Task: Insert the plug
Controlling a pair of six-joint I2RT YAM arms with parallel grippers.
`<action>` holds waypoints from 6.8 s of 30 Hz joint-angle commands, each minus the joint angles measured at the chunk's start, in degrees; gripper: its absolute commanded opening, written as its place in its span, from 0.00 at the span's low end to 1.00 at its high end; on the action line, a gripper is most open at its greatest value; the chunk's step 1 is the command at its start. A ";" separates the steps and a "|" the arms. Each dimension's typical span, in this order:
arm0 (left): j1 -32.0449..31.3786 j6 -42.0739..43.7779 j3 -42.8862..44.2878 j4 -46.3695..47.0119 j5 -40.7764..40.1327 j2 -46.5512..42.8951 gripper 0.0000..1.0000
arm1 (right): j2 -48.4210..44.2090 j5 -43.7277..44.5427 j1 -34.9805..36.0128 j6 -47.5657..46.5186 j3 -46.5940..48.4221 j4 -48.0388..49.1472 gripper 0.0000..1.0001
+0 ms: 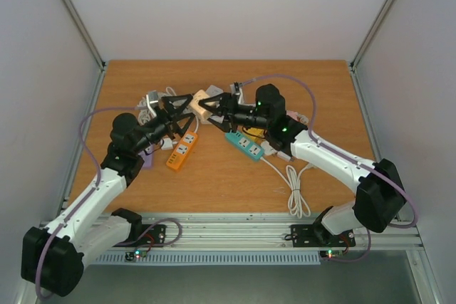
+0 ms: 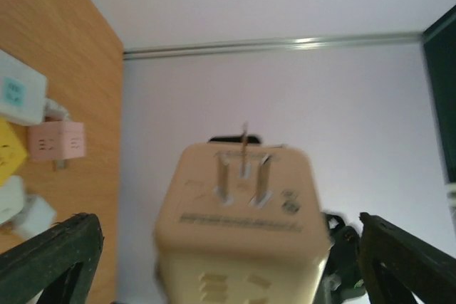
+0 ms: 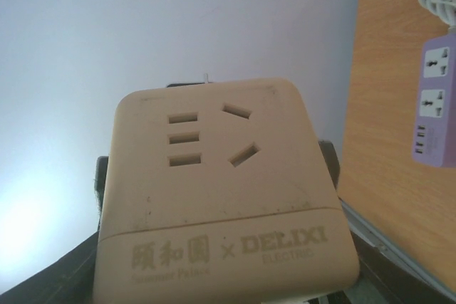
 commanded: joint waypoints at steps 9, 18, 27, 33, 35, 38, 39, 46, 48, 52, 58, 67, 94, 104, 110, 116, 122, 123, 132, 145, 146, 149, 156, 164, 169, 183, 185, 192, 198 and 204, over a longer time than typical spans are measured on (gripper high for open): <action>-0.07 33.82 8.22 -28.63 8.77 -0.04 0.99 | -4.33 -13.71 -7.99 -38.82 10.64 -46.98 0.41; -0.48 52.68 12.45 -34.48 19.76 -1.10 0.99 | -3.26 -11.08 -9.22 -54.18 15.99 -64.45 0.39; -6.41 87.31 14.03 -30.55 15.73 -2.38 0.98 | -2.27 -12.34 -9.13 -58.02 21.67 -71.94 0.40; -10.23 108.73 15.26 -32.42 14.40 4.13 0.99 | -2.67 -14.49 -9.13 -58.93 23.24 -74.10 0.41; -11.10 114.04 14.99 -31.08 16.04 5.18 0.99 | -2.88 -14.87 -9.13 -58.93 23.15 -74.26 0.41; -11.85 114.49 13.59 -23.21 19.00 7.41 0.99 | -2.90 -16.60 -9.05 -58.72 23.12 -74.05 0.41; -12.23 114.29 14.13 -22.53 19.74 8.35 0.99 | -2.87 -17.12 -9.06 -58.55 23.12 -73.86 0.41; -15.47 117.40 16.46 -23.59 21.93 12.33 0.95 | -3.09 -20.01 -8.11 -57.08 23.26 -73.04 0.42; -15.94 117.71 16.40 -23.61 22.85 12.53 0.89 | -2.91 -19.97 -7.79 -56.52 23.08 -72.63 0.42; -16.06 116.69 15.39 -21.51 24.59 11.49 0.77 | -2.56 -19.94 -7.07 -55.56 22.87 -72.14 0.43; -16.06 115.72 14.13 -19.38 25.26 10.06 0.53 | -2.65 -19.86 -6.90 -54.36 22.41 -70.99 0.49; -16.02 99.98 7.46 4.35 14.80 10.14 0.45 | -8.30 -7.22 -6.81 -38.42 13.84 -54.46 0.76; -15.93 75.10 8.27 -28.17 -39.14 -1.89 0.99 | 5.19 19.63 -17.48 -58.52 26.95 -71.49 0.42; -13.65 68.28 20.69 -58.61 -42.97 -3.05 1.00 | 18.06 30.50 -20.25 -63.66 30.51 -69.56 0.42; -12.13 71.75 17.71 -56.24 -34.14 -4.16 0.99 | 23.59 32.33 -20.86 -66.68 31.72 -66.08 0.42; -12.11 73.27 13.90 -52.19 -32.84 -6.32 0.99 | 27.73 32.77 -21.24 -68.11 34.18 -64.96 0.42; -12.09 73.40 12.93 -50.87 -33.01 -6.37 0.99 | 32.07 35.06 -21.39 -68.84 37.19 -65.21 0.42; -12.11 73.48 12.86 -50.68 -32.93 -6.01 0.99 | 32.89 35.51 -21.38 -68.58 37.90 -65.69 0.42; -12.09 73.95 12.75 -50.64 -33.43 -4.37 0.99 | 35.15 33.61 -21.39 -65.99 37.90 -65.52 0.43; -12.02 73.88 12.22 -50.21 -33.89 -4.12 0.99 | 37.06 39.22 -21.16 -65.77 37.84 -66.90 0.43; -12.02 73.88 12.14 -50.19 -33.81 -4.09 0.99 | 37.12 38.94 -21.17 -66.28 38.07 -67.23 0.43; -12.02 73.88 12.13 -50.25 -33.80 -4.02 0.99 | 37.12 35.95 -21.21 -67.39 38.16 -67.79 0.44; -12.01 73.88 12.22 -50.44 -33.95 -3.92 0.99 | 40.57 33.51 -21.17 -67.60 39.57 -70.05 0.46; -12.03 73.97 12.24 -50.57 -34.31 -3.66 0.99 | 45.63 40.75 -20.91 -64.32 40.16 -72.68 0.45; -12.02 74.06 12.46 -50.68 -34.33 -3.28 0.99 | 49.10 42.38 -20.91 -63.28 41.47 -75.50 0.45; -12.02 72.88 15.29 -53.88 -35.64 -2.54 0.99 | 40.97 39.26 -20.82 -64.76 48.55 -77.87 0.85; -12.02 71.75 16.27 -55.73 -36.47 -2.51 0.99 | 38.17 38.09 -20.82 -64.89 49.81 -77.94 0.93; -12.02 71.54 17.26 -59.61 -33.47 -4.58 1.00 | 27.41 42.17 -21.67 -64.93 40.27 -72.89 0.98; -12.02 72.53 14.70 -57.02 -26.94 -8.25 0.99 | 20.64 41.52 -26.64 -65.75 26.17 -69.29 0.97; -12.02 72.94 13.98 -56.37 -25.12 -8.34 0.99 | 20.97 38.50 -28.86 -68.81 20.42 -66.88 0.96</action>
